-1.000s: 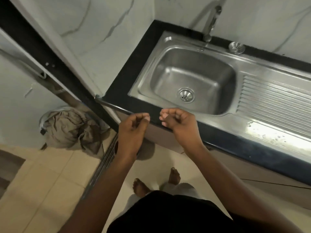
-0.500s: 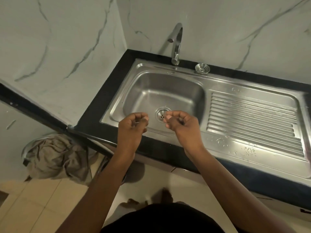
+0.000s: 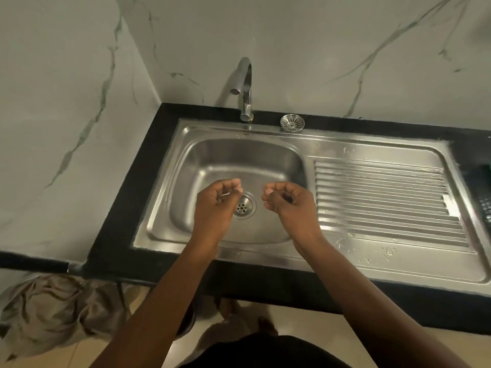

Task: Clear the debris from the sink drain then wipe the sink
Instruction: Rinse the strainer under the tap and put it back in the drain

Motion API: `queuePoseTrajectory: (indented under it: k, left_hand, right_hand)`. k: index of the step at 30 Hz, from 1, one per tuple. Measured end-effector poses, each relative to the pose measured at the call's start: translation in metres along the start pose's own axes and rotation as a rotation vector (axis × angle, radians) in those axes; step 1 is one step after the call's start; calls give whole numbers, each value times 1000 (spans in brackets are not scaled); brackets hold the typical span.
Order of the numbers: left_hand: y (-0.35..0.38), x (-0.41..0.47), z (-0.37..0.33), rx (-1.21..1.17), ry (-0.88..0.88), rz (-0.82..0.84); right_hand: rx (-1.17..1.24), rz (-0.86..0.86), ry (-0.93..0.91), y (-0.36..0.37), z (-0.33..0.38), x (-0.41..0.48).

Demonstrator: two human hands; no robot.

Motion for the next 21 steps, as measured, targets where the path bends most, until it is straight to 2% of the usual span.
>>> queuePoseTrajectory:
  k: [10, 21]
  left_hand:
    - [26, 85, -6, 70, -2, 154]
    - [93, 158, -14, 140, -12, 228]
  right_hand:
    - [-52, -200, 23, 3, -8, 65]
    - [-227, -312, 4, -31, -7, 163]
Point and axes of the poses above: each hand's wrist, its own x-axis towards the middle knuckle, its own y-axis out of the palm, z = x × y, the point moved 3 cm from there along x, towards the middle knuckle, and after that the axes turned 3 degrees about -x, right-handed, at the moved point
